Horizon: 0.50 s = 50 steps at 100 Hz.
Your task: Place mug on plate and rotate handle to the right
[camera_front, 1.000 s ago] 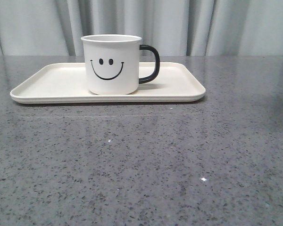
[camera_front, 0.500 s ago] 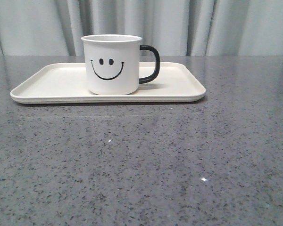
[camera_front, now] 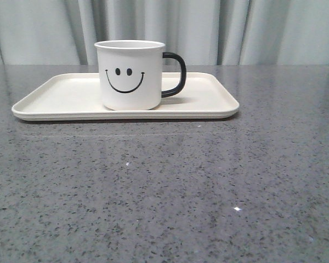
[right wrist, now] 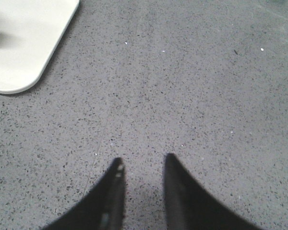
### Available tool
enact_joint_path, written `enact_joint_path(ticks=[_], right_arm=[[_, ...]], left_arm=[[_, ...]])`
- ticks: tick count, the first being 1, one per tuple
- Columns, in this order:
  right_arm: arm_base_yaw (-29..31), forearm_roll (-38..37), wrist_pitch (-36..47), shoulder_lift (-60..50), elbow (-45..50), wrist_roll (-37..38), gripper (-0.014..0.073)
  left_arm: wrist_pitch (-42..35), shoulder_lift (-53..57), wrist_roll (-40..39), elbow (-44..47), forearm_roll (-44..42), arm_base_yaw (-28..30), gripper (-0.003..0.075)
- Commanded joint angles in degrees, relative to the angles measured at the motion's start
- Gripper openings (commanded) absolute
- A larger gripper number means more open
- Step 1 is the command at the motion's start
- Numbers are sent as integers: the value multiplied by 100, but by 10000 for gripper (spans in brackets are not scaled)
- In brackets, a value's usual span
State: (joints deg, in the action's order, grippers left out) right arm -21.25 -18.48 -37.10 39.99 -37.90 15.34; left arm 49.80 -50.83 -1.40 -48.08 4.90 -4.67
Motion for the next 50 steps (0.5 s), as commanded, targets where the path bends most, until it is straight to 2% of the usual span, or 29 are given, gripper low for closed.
enact_joint_path(ticks=[1,8,50], right_arm=[[43,-178,494,-37,-137,26,21],[43,-178,556,-37,-137,26,-73],[43,-178,574,-37,-137,26,-65]], left_arm=[[-363,58,-58,-157,67,5,117],[-407,58,-58,-157,67,5,-23],[-525,58,-58,-157,67,5,-20]])
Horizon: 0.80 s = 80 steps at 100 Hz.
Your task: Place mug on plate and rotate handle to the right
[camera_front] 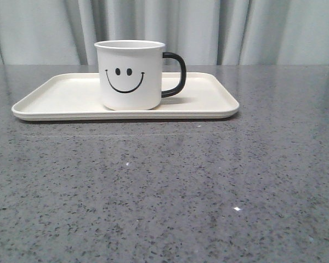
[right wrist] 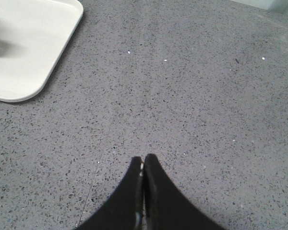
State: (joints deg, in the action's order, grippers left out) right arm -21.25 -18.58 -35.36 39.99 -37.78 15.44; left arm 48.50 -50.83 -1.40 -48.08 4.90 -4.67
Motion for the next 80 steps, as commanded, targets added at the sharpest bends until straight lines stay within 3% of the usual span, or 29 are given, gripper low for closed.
enact_joint_path(ticks=[1,55,80], right_arm=[[43,-168,400,-37,-149,16,-65],[43,-168,400,-37,-149,16,-65],[43,-168,400,-37,-149,16,-65]], left_arm=[[-395,58,-58,-157,67,5,-20],[-627,110,-58,23,-181,-6,-20],[-4000,1333,-58,1767,-135,-23,-20]])
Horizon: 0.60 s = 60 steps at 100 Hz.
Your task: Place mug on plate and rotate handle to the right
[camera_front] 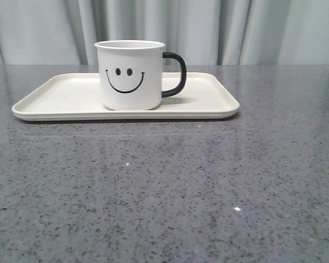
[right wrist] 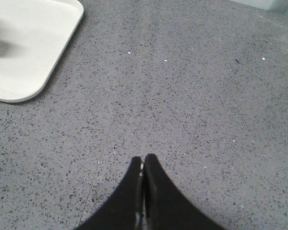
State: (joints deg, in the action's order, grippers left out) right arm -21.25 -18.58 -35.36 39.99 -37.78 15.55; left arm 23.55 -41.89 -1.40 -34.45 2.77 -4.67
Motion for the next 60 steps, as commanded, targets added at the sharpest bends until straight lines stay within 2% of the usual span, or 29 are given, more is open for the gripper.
enact_joint_path(ticks=[1,13,22,41,50,60], right_arm=[[43,-168,400,-37,-149,5,-65],[43,-168,400,-37,-149,5,-65],[43,-168,400,-37,-149,5,-65],[43,-168,400,-37,-149,5,-65],[43,-168,395,-37,-149,5,-65],[43,-168,400,-37,-149,5,-65]], left_arm=[[-1665,522,-58,532,78,-23,-20],[-2825,1202,-58,1654,78,-23,-20],[-3288,1707,-58,2442,78,-23,-20],[-3244,2794,-58,3470,68,-23,-20],[-2730,3283,-58,3485,-21,-23,-20],[-2524,3712,-58,3500,-115,-23,-20]])
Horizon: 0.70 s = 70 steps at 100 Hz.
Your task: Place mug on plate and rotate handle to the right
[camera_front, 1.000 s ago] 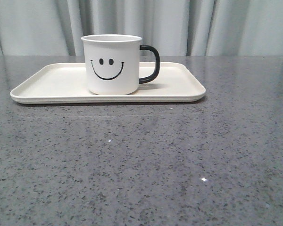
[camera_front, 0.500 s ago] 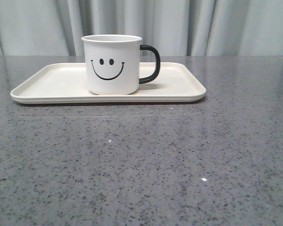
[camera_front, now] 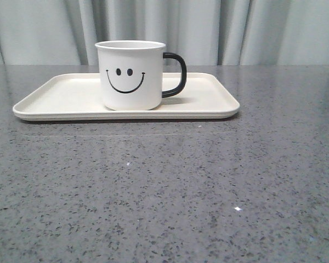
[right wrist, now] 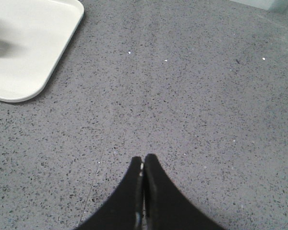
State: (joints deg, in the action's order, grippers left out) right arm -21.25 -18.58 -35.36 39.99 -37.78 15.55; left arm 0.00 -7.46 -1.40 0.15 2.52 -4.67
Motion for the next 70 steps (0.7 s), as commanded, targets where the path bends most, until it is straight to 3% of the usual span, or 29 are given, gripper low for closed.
enact_joint_path(ticks=[1,19,70], right_arm=[[43,-168,400,-37,-149,5,-65],[43,-168,400,-37,-149,5,-65],[43,-168,374,-37,-149,5,-65]], left_arm=[[-155,329,-58,39,-106,-23,-20],[239,954,-58,39,-119,-23,-20],[462,933,-58,39,-143,-23,-20]])
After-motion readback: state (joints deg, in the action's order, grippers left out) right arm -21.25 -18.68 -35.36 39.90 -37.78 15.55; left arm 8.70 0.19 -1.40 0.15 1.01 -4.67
